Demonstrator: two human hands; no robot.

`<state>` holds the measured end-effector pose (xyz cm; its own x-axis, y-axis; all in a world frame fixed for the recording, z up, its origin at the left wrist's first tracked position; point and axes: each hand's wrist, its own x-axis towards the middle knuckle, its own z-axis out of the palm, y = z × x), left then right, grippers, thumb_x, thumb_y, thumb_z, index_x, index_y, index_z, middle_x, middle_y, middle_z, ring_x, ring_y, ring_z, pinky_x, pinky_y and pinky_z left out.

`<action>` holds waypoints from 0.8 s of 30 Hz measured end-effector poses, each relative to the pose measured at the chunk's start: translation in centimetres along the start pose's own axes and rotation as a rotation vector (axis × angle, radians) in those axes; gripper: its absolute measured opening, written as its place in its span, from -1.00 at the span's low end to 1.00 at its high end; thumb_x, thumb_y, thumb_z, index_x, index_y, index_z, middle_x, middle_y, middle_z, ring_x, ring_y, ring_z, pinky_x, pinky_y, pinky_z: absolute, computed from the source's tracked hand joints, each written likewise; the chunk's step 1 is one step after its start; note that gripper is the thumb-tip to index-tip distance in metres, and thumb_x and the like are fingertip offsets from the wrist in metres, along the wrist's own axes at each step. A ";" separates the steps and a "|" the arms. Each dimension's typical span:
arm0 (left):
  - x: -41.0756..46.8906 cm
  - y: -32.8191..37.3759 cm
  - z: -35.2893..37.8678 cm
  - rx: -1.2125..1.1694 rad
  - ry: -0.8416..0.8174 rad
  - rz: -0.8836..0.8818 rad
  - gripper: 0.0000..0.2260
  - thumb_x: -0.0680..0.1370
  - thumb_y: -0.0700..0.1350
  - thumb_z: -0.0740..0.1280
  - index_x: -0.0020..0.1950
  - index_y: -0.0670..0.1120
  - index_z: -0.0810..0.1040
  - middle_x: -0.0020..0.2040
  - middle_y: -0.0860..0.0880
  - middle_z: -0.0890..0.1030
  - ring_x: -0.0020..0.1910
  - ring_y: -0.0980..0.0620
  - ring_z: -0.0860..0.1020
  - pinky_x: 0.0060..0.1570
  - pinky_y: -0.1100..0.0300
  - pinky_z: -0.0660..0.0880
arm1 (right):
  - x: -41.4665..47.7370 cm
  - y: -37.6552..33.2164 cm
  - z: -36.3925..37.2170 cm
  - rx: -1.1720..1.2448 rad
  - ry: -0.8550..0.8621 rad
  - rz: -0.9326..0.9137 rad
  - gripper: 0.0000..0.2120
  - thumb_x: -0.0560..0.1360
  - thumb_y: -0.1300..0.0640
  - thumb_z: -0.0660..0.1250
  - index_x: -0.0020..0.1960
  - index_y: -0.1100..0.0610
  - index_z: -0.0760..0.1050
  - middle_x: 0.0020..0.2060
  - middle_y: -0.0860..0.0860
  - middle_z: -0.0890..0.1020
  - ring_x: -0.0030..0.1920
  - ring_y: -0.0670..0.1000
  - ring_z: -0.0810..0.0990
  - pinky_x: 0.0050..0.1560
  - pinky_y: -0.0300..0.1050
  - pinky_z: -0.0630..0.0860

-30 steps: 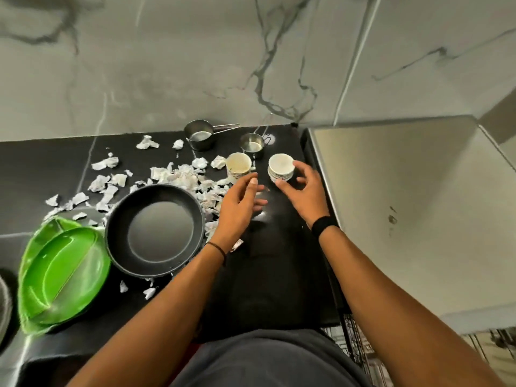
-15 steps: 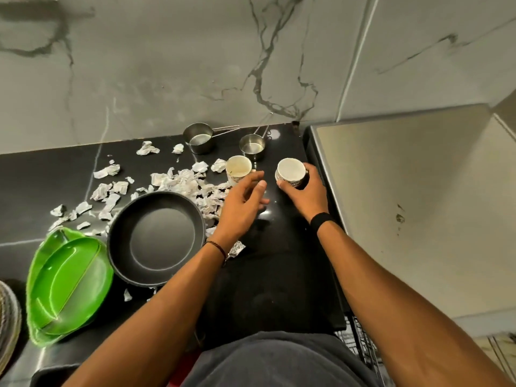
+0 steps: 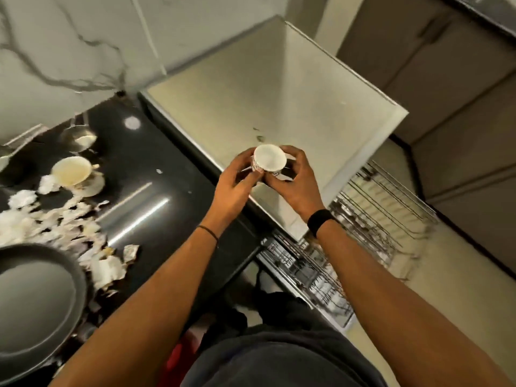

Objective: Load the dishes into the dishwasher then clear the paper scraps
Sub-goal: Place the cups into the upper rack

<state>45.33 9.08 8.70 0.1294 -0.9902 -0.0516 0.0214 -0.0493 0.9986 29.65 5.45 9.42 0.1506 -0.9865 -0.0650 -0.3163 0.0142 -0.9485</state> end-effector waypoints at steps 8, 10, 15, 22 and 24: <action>-0.2 -0.4 12.3 0.072 -0.190 -0.086 -0.72 0.63 -0.02 0.39 0.33 0.02 0.55 0.20 -0.04 0.68 0.14 -0.01 0.67 0.11 -0.05 0.65 | -5.1 4.6 -12.0 0.069 0.222 0.161 -0.24 0.31 0.03 0.65 0.32 -0.15 0.25 0.18 0.03 0.65 0.18 0.01 0.65 0.20 0.08 0.62; -0.2 -0.6 15.5 0.108 -0.206 -0.099 -0.75 0.62 0.03 0.39 0.28 0.01 0.57 0.14 -0.04 0.70 0.05 -0.01 0.70 0.07 -0.07 0.66 | -5.8 6.0 -14.8 0.084 0.255 0.176 -0.29 0.35 0.08 0.64 0.29 -0.09 0.25 0.16 0.05 0.64 0.13 0.02 0.67 0.11 0.00 0.65; -1.1 -2.4 23.8 0.185 -0.226 -0.162 -0.89 0.64 0.06 0.36 0.13 0.09 0.57 0.08 0.00 0.71 0.04 0.04 0.70 0.07 -0.10 0.66 | -6.9 10.6 -21.5 0.137 0.230 0.209 -0.36 0.33 -0.02 0.62 0.23 0.00 0.32 0.17 0.09 0.59 0.15 0.07 0.65 0.07 0.05 0.67; -4.3 -8.8 31.5 0.276 -0.033 -0.231 -0.87 0.61 0.00 0.40 0.05 0.05 0.47 0.00 0.10 0.56 0.05 0.14 0.61 0.08 -0.13 0.64 | -8.2 18.8 -26.5 0.135 0.101 0.382 -0.46 0.41 0.04 0.59 0.25 0.02 0.37 0.11 -0.03 0.54 0.04 -0.07 0.59 0.01 -0.09 0.64; -5.4 -11.0 32.3 0.311 -0.027 -0.292 -0.88 0.58 0.04 0.41 0.02 0.14 0.48 0.05 0.09 0.57 0.11 0.03 0.60 0.11 -0.15 0.62 | -8.4 20.7 -26.5 0.119 0.093 0.444 -0.48 0.41 0.01 0.59 0.24 0.02 0.39 0.10 -0.06 0.55 0.07 -0.05 0.59 0.06 -0.05 0.63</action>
<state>12.41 10.80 -1.54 0.1362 -0.9316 -0.3370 -0.2471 -0.3613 0.8991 -2.99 9.69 -1.48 -0.0614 -0.8912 -0.4495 -0.2206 0.4513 -0.8647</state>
